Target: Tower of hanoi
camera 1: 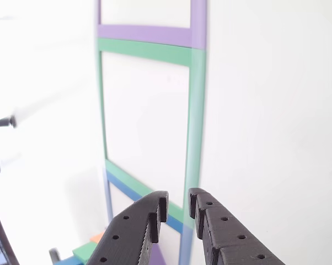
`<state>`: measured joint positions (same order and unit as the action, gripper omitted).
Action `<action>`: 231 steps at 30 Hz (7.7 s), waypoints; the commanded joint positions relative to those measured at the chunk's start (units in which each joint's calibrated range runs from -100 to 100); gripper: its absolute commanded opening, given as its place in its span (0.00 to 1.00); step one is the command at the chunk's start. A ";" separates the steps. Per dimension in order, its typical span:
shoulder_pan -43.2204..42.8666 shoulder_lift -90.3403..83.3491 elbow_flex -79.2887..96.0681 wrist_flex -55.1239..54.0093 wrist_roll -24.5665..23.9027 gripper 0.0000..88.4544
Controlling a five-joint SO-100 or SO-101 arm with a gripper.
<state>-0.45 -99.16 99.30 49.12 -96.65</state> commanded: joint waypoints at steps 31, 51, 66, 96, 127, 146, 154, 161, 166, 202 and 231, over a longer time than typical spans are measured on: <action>0.49 -0.76 0.61 0.22 -0.59 0.00; 0.49 -0.76 0.61 0.22 -0.59 0.00; 0.49 -0.76 0.61 0.22 -0.59 0.00; 0.49 -0.76 0.61 0.22 -0.59 0.00; 0.49 -0.76 0.61 0.22 -0.59 0.00; 0.49 -0.76 0.61 0.22 -0.59 0.00; 0.49 -0.76 0.61 0.22 -0.59 0.00; 0.49 -0.76 0.61 0.22 -0.59 0.00; -0.50 -0.76 0.61 0.22 1.80 0.00; -1.88 25.60 -27.38 -9.90 41.87 0.00; 3.16 54.60 -104.17 30.32 163.01 0.00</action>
<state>1.19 -45.38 5.31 73.11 60.20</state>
